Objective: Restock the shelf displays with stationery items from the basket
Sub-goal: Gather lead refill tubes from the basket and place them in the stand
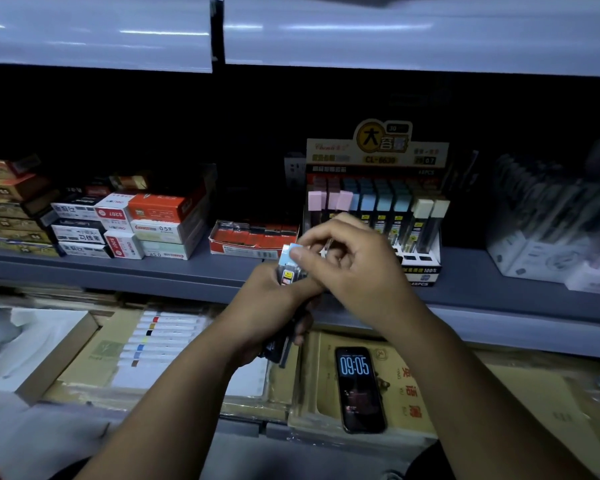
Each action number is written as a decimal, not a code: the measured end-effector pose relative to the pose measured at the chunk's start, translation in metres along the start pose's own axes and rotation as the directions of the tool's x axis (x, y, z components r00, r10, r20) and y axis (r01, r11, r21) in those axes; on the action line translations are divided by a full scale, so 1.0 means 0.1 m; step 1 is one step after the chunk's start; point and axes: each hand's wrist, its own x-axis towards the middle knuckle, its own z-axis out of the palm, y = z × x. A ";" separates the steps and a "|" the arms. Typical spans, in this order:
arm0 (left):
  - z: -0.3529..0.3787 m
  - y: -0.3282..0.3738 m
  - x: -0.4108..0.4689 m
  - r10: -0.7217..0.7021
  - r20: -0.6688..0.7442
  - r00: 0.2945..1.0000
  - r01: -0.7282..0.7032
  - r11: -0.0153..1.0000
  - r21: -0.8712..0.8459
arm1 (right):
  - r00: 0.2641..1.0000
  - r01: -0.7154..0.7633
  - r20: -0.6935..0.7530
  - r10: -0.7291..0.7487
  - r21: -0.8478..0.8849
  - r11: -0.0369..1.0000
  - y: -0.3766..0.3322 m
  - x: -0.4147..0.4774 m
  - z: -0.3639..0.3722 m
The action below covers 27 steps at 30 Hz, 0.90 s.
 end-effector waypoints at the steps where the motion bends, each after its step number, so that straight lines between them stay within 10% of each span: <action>1: 0.02 -0.02 0.02 0.002 -0.007 1.000 -0.001 1.000 0.030 | 1.000 -0.022 0.021 0.022 -0.003 1.000 0.01 -0.02 -0.02; 27: 0.41 -0.08 0.28 -0.006 0.150 0.989 0.014 0.998 -0.055 | 0.946 -0.150 -0.213 0.245 0.384 0.911 0.25 -0.04 -0.48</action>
